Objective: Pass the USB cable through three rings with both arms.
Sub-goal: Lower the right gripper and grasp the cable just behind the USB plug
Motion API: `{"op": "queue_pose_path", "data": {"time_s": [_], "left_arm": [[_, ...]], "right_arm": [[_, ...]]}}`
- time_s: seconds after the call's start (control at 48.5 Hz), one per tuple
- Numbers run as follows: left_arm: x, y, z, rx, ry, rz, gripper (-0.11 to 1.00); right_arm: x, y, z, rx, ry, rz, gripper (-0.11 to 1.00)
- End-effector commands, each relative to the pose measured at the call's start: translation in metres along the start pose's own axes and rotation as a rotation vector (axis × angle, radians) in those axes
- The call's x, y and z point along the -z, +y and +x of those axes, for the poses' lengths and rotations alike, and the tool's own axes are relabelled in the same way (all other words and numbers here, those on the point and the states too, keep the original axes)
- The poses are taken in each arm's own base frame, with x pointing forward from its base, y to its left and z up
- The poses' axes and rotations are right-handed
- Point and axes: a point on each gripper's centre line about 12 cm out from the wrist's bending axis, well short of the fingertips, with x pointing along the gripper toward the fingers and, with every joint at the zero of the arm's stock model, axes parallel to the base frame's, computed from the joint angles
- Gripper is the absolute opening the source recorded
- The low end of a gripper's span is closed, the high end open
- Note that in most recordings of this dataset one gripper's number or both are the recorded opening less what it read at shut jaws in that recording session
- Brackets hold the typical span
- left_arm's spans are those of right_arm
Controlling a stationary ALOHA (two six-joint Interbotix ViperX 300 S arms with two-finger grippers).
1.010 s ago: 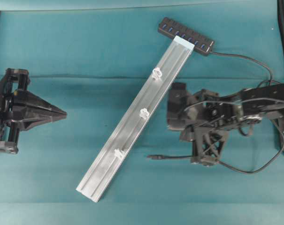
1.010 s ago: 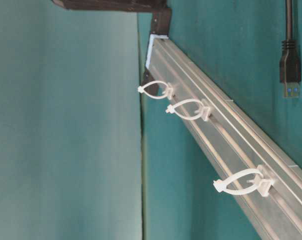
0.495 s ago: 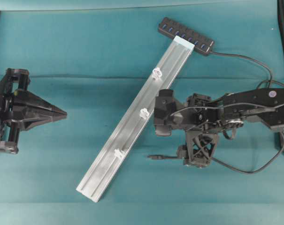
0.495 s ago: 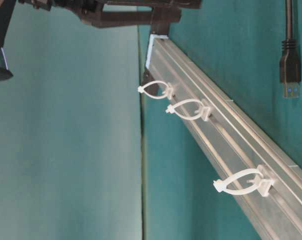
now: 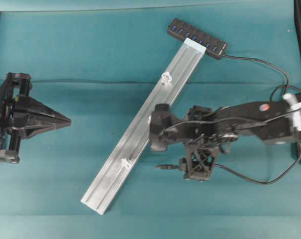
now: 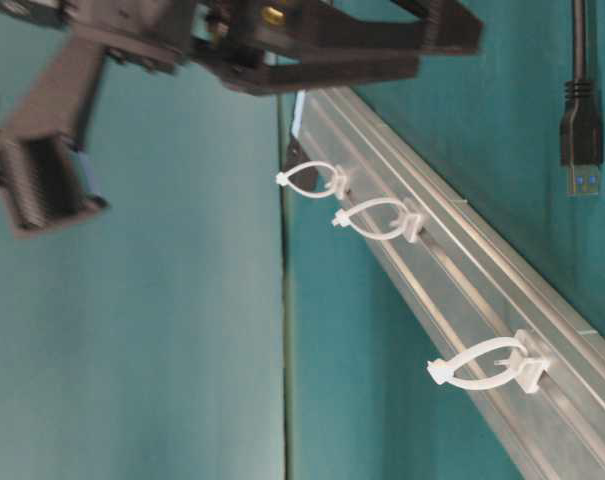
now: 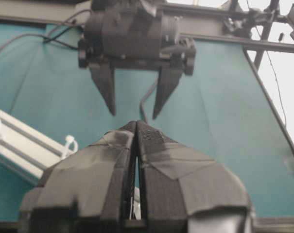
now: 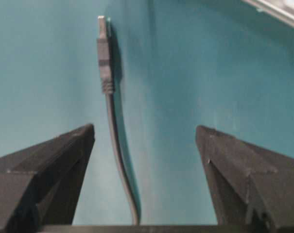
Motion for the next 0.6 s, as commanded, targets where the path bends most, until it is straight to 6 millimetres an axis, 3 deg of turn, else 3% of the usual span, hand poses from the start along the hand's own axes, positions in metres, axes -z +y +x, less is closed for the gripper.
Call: {"op": "queue_pose_path", "data": {"time_s": [0.0,0.577], "left_arm": [[-0.012,-0.001,0.002,0.001,-0.031,-0.002,0.00],[-0.013,-0.001,0.003,0.001,-0.034,0.006,0.00]], "right_arm": [[-0.003,0.006,0.007,-0.001,0.007,-0.012,0.83],[0.012,0.020,0.031,0.002,0.061,-0.068,0.77]]}}
